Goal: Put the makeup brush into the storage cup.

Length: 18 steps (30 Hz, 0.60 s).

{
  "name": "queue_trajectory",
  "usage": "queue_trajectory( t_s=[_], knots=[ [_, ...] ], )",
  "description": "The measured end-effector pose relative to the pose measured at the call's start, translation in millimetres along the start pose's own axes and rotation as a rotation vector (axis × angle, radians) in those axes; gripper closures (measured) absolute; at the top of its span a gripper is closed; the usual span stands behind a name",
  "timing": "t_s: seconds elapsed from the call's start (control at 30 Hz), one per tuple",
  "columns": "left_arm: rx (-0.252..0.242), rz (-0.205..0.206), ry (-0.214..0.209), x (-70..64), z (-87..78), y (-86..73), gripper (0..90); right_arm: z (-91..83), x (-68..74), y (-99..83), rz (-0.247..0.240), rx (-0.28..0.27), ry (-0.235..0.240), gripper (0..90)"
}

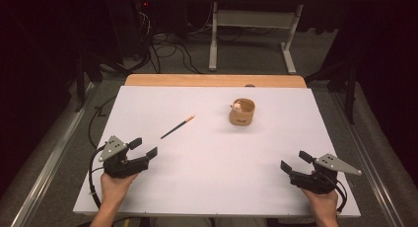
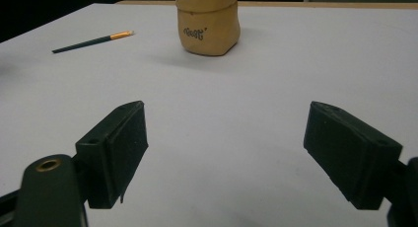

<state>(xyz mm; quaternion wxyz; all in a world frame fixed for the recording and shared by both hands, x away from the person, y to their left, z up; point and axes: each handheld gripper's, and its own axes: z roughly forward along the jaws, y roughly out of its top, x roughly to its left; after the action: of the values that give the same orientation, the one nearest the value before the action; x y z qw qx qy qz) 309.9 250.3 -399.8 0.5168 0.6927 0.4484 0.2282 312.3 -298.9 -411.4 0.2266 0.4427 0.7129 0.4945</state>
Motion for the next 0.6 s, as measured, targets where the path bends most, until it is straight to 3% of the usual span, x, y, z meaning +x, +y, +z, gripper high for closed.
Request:
queue_trajectory(
  t_s=[0.6],
  knots=[
    [0.004,0.001,-0.004,-1.0,-0.3,-0.2,29.9,1.1,1.4,-0.9,-0.008,0.007,-0.001,19.3]
  ],
)
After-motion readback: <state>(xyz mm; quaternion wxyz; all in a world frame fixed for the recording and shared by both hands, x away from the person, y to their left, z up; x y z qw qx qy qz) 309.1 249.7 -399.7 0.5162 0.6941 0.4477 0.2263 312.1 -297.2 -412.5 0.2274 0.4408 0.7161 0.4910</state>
